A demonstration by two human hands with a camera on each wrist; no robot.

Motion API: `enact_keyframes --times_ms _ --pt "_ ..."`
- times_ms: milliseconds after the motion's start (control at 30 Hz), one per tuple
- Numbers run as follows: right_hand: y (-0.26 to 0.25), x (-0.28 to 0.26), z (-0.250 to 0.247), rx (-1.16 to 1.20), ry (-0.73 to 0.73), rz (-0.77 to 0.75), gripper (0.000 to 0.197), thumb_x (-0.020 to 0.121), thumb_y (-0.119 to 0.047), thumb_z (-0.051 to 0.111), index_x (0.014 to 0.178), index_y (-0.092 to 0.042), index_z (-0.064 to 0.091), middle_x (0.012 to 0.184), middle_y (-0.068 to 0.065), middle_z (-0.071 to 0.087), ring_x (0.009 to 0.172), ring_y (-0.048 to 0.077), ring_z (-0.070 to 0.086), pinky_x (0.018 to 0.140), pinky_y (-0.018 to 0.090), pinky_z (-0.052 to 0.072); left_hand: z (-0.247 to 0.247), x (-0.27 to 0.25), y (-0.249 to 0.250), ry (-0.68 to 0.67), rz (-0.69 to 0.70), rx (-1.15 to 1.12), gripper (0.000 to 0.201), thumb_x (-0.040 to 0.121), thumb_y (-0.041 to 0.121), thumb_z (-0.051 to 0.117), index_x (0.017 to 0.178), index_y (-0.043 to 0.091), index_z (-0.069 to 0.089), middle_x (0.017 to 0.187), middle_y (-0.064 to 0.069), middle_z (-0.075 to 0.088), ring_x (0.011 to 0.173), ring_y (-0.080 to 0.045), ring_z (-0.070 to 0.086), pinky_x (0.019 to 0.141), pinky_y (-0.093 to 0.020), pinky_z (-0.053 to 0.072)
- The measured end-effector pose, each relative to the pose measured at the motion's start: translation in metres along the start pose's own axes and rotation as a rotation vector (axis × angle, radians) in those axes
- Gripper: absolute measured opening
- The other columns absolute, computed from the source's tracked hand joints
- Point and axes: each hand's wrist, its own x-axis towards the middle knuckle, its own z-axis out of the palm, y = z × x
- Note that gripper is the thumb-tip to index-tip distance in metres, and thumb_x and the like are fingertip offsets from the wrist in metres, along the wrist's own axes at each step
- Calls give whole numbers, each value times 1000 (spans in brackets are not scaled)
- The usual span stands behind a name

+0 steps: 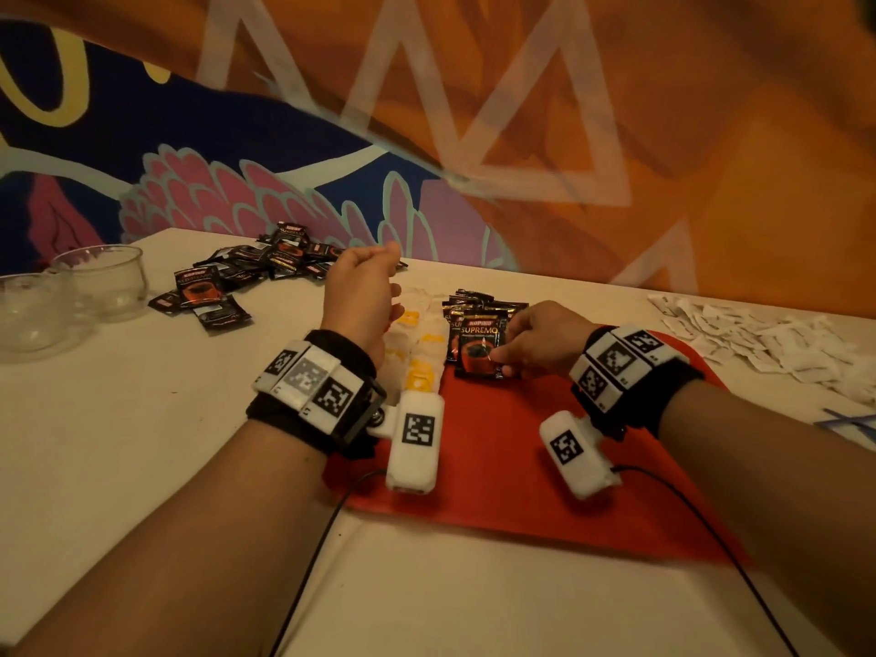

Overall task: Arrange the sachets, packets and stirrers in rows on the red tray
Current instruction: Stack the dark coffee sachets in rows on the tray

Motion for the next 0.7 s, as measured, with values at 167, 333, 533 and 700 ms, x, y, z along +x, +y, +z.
enact_keyframes --times_ms 167,333,533,700 --pt "-7 0 3 5 14 11 20 83 -7 77 75 -10 59 73 10 71 79 23 67 81 37 56 0 2 -1 -4 -13 14 6 97 28 61 100 23 59 100 2 60 92 -18 56 93 -45 54" --pt "-14 -1 7 -61 22 16 23 83 -14 78 72 -11 58 77 11 73 96 30 72 94 45 55 0 3 -2 -12 -15 24 7 96 26 62 101 21 60 99 3 61 92 -18 57 88 -43 54" --pt "-15 -3 9 -72 23 33 26 83 -18 78 72 -11 56 61 5 64 87 28 72 85 40 56 0 2 -2 -13 -17 38 8 96 24 61 104 20 60 99 3 60 91 -18 56 84 -40 53" --pt "-15 -3 6 -47 16 62 27 83 -18 78 72 -10 54 72 11 67 67 22 59 72 32 49 0 1 -2 -7 -18 37 6 96 23 61 102 21 60 97 3 60 88 -17 56 83 -39 53"
